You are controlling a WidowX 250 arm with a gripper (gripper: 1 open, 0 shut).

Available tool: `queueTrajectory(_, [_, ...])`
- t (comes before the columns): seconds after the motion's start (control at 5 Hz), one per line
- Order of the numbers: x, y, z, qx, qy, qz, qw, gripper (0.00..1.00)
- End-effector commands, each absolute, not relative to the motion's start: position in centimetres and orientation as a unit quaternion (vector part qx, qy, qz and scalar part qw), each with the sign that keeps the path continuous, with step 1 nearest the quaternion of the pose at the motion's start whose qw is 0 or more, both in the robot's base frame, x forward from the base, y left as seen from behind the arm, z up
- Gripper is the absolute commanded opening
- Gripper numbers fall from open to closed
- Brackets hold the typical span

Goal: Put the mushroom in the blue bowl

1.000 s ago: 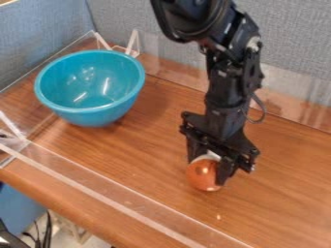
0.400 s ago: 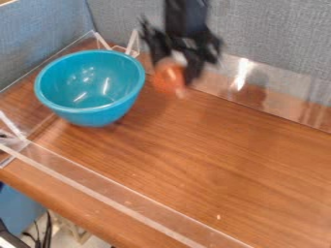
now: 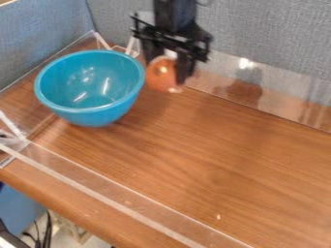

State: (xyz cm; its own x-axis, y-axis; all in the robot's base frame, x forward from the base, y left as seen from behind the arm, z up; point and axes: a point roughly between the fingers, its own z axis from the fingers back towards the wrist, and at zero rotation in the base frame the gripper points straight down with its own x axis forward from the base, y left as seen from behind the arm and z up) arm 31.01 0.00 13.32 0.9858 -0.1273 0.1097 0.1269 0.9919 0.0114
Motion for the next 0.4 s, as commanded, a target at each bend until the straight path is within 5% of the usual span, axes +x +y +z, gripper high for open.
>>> queueTrajectory(0.0, [31.6, -1.1, 13.2, -0.003, -0.064, -0.078, 0.995, 0.0])
queueTrajectory(0.2, [32.1, -1.6, 11.7, -0.01, -0.053, -0.091, 0.994, 0.0])
